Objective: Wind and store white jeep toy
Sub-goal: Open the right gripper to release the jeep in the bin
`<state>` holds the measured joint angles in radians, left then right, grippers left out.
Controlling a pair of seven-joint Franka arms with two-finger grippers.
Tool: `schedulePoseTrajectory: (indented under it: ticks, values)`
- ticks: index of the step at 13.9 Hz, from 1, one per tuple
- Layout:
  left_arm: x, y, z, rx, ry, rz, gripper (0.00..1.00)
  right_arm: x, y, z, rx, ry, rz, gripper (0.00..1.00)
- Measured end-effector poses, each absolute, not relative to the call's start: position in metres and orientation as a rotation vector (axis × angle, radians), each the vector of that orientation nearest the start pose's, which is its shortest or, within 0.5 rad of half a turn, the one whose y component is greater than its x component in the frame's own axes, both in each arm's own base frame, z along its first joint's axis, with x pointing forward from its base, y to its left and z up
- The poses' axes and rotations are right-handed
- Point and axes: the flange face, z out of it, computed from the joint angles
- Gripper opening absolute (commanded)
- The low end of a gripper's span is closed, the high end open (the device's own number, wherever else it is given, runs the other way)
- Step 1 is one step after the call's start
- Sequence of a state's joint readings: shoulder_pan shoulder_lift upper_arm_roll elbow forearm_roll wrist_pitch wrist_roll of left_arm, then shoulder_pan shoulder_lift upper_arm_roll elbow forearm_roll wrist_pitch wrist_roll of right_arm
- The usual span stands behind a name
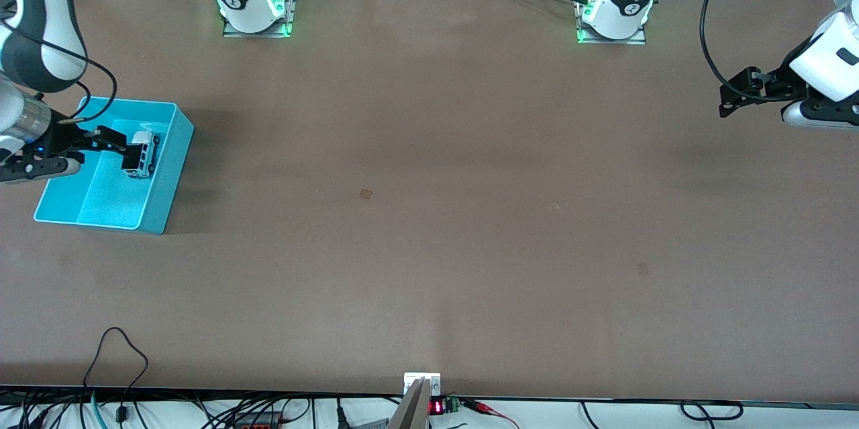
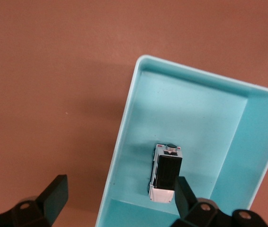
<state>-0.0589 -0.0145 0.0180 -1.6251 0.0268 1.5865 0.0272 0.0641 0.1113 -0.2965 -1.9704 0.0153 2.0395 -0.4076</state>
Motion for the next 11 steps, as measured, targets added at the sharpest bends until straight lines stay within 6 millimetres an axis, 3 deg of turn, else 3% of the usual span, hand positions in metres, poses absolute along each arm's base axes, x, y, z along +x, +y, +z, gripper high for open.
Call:
schedulePoseTrajectory:
  ticks: [4, 8, 11]
  values:
    - [0.550, -0.023, 0.607, -3.112, 0.116, 0.040, 1.00, 0.575, -0.090, 0.443, -3.146, -0.231, 0.015, 1.00]
    - [0.549, -0.024, 0.607, -3.112, 0.121, 0.046, 1.00, 0.578, -0.058, 0.468, -3.147, -0.160, -0.041, 1.00]
    - [0.549, -0.025, 0.607, -3.112, 0.121, 0.046, 1.00, 0.573, -0.036, 0.498, -3.136, -0.107, -0.108, 1.00]
